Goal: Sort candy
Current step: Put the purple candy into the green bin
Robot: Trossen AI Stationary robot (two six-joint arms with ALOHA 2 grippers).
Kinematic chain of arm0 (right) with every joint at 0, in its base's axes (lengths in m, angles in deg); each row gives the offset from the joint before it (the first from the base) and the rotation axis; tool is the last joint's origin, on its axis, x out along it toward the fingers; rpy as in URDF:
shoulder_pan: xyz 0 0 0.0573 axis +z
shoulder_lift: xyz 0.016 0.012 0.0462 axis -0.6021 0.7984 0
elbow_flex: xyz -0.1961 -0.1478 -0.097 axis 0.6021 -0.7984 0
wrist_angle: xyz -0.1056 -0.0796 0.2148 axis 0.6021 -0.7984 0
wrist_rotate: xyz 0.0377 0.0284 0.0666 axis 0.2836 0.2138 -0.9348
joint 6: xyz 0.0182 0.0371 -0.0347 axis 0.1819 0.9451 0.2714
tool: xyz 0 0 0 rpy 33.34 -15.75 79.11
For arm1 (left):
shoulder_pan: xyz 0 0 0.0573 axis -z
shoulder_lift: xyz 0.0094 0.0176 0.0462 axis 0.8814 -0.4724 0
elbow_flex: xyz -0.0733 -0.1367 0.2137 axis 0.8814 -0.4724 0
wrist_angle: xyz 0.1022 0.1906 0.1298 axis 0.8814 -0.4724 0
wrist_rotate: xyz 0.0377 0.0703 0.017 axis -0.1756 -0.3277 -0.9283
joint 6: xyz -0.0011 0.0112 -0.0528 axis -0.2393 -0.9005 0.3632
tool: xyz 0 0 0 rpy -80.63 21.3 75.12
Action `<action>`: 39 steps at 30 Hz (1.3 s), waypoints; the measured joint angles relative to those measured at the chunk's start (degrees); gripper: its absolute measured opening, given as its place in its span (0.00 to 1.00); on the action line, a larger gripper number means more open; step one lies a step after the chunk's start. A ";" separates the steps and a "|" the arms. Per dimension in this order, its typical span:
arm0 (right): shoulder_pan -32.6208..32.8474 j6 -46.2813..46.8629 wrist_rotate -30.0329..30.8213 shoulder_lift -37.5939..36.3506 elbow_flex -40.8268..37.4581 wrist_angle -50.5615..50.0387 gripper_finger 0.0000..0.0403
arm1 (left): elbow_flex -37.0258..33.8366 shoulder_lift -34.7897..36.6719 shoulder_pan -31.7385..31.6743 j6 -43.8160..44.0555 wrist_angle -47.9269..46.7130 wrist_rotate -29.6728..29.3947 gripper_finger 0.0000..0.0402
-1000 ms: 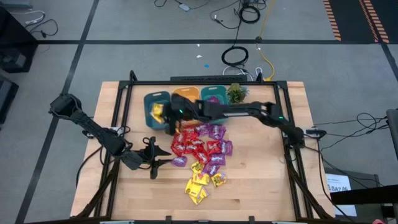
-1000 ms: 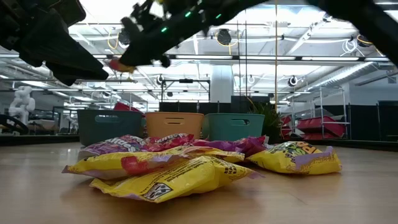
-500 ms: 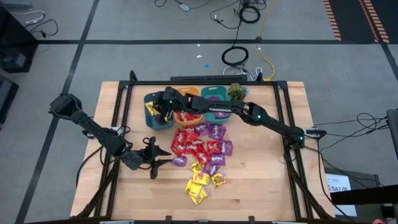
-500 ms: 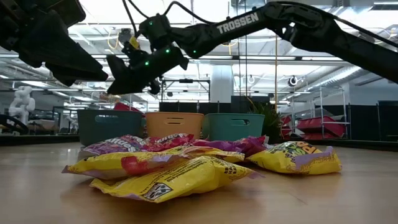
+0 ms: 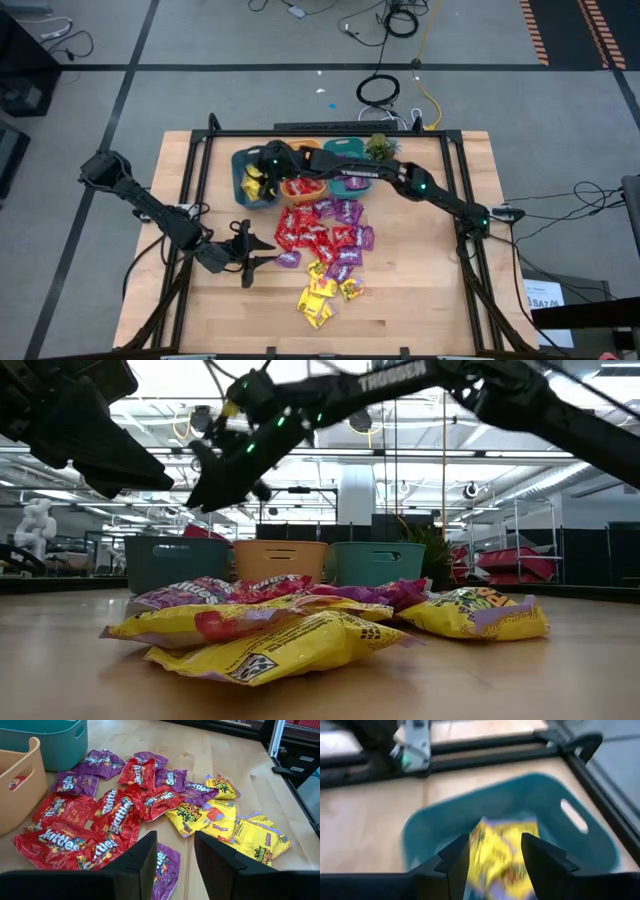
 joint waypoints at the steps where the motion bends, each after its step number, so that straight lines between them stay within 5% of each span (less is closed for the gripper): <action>1: 0.08 -0.28 -0.62 -0.96 0.04 -2.74 0.42 | 0.00 0.00 -0.01 -0.01 -0.04 0.00 0.35; 10: 2.39 -2.97 -2.28 -7.01 -2.38 -24.71 0.40 | 0.00 0.02 0.00 -0.06 -0.01 0.00 0.35; 15: 4.79 -2.89 -2.15 -13.31 -12.97 -26.64 0.40 | 0.00 0.01 -0.01 -0.06 -0.08 0.00 0.35; 19: 7.06 0.61 -1.76 -25.21 -32.71 -14.74 0.40 | 0.00 0.02 0.00 -0.02 -0.06 0.00 0.35; 29: 16.51 22.38 11.72 -59.77 -86.23 25.99 0.40 | 0.00 0.00 0.00 0.00 -0.01 0.00 0.35; 35: 19.67 26.42 13.44 -68.15 -103.29 41.48 0.40 | 0.00 0.00 -0.01 0.00 0.01 -0.01 0.35; 39: 19.62 29.40 13.64 -68.29 -109.30 41.18 0.40 | 0.00 0.01 -0.02 0.00 0.01 -0.02 0.35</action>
